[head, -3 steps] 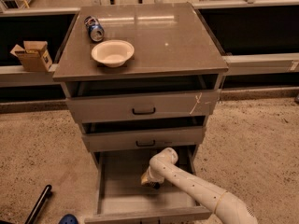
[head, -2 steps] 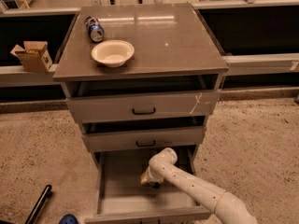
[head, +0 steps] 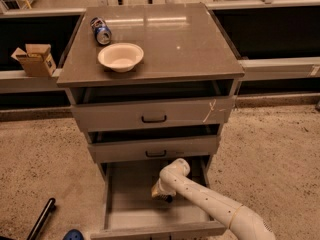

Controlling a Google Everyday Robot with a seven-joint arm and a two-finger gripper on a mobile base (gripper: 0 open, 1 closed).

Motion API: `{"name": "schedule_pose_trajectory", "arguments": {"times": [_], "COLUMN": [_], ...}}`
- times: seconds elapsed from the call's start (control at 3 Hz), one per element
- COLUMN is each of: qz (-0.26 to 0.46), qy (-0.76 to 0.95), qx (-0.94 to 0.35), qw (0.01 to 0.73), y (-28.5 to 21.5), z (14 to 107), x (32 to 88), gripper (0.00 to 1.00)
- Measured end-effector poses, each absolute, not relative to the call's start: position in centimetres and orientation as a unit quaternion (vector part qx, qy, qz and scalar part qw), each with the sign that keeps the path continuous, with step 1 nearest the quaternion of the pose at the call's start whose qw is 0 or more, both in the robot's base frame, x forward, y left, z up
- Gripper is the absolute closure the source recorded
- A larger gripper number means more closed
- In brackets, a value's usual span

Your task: Place rxbar chocolate into bottom drawer

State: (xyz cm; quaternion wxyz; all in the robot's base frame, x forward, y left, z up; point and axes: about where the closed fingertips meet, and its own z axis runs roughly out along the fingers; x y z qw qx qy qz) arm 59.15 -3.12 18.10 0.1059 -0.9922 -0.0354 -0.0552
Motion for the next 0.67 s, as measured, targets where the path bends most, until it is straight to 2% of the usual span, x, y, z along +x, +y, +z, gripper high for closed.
{"name": "schedule_pose_trajectory", "arguments": {"times": [0.67], "qz": [-0.055], "qy": [-0.035], "qx": [-0.992], "qw": [0.106], "y": [-3.12], "z": [18.09], "x": [59.15], "gripper": [0.0]}}
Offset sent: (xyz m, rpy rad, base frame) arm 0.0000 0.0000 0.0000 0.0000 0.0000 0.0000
